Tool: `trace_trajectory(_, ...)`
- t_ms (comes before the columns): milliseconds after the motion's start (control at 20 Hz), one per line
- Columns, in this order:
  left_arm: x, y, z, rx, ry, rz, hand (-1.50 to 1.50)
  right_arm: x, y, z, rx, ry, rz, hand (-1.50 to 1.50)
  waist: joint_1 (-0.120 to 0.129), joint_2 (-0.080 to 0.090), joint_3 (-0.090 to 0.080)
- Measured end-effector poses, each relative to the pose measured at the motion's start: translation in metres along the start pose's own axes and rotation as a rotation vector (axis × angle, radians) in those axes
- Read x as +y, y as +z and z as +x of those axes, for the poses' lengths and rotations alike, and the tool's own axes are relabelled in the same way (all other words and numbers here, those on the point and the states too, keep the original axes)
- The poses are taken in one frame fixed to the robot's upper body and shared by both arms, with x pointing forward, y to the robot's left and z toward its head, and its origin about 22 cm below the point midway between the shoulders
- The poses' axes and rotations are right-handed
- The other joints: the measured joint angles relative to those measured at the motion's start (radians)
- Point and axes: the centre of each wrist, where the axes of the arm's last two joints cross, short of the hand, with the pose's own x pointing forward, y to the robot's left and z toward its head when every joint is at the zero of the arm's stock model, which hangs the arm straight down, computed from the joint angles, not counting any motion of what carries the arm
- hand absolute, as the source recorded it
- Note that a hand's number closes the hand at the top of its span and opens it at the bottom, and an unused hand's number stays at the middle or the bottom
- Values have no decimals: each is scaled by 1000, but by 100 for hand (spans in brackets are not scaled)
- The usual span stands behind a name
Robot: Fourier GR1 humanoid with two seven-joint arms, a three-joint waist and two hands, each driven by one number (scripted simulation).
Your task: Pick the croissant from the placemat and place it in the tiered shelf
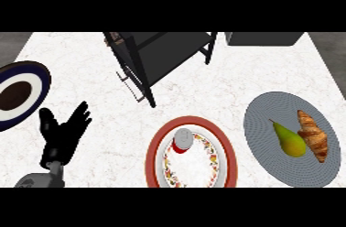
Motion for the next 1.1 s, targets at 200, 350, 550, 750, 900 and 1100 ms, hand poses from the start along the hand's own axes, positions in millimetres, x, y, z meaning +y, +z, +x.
trace_trajectory(200, 3, -3, 4, -2, -4, 1, 0, 20, 4, 8, 33, 55, 37, -150, -4, 0, 0)
trace_trajectory(350, 7, -3, -1, -2, -1, 0, 0, 28, 2, 13, 67, 96, 48, -150, -2, 0, 0)
trace_trajectory(550, 7, 2, -3, -5, 2, -2, 0, 35, 5, 15, 113, 120, 36, -150, -3, 0, 0)
trace_trajectory(750, 2, 1, -4, -6, 3, -1, 0, 38, 6, 8, 141, 145, 10, -150, -3, 0, 1)
trace_trajectory(900, 2, 4, 0, -2, 5, -3, 0, 48, 1, 3, 157, 163, 4, -150, -2, 0, 1)
trace_trajectory(1100, 2, 2, 1, 0, 4, -7, 0, 63, -9, 4, 161, 167, -1, -150, -1, 0, 1)
